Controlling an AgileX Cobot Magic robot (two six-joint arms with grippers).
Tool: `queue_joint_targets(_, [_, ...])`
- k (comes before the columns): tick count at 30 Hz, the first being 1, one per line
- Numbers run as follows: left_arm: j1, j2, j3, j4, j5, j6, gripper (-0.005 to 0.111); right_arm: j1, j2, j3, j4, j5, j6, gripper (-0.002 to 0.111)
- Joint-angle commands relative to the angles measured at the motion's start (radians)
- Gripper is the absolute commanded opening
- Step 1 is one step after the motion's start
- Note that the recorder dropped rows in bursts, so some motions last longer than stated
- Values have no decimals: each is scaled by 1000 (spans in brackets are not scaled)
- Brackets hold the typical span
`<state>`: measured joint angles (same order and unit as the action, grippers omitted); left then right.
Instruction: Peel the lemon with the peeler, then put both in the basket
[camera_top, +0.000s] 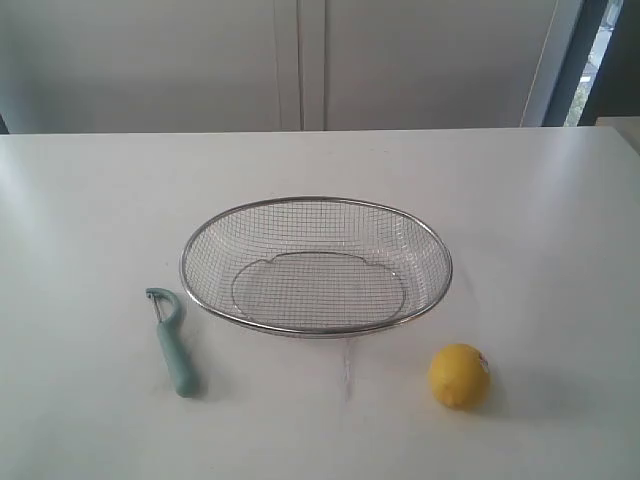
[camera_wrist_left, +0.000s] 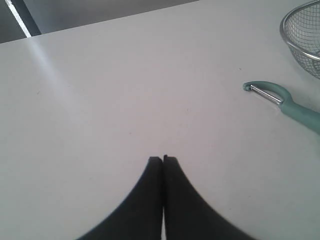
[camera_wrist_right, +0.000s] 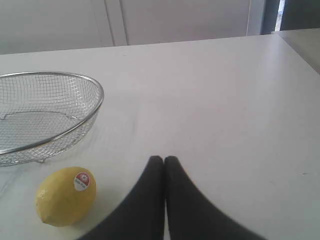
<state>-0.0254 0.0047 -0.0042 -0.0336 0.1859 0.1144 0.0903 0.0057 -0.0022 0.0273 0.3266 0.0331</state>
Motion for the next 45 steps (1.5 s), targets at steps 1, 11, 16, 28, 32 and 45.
queue_joint_targets(1, [2, -5, 4, -9, 2, -5, 0, 2, -6, 2, 0, -6, -10, 0])
queue_joint_targets(11, [2, -5, 4, -9, 2, -5, 0, 2, -6, 2, 0, 16, -10, 0])
queue_joint_targets(16, [2, -5, 4, -9, 2, -5, 0, 2, -6, 2, 0, 16, -10, 0])
queue_joint_targets(28, [2, -5, 4, -9, 2, -5, 0, 2, -6, 2, 0, 16, -10, 0])
queue_joint_targets(32, [2, -5, 4, -9, 2, -5, 0, 2, -6, 2, 0, -40, -10, 0])
queue_joint_targets(45, [2, -5, 4, -9, 2, -5, 0, 2, -6, 2, 0, -239, -10, 0])
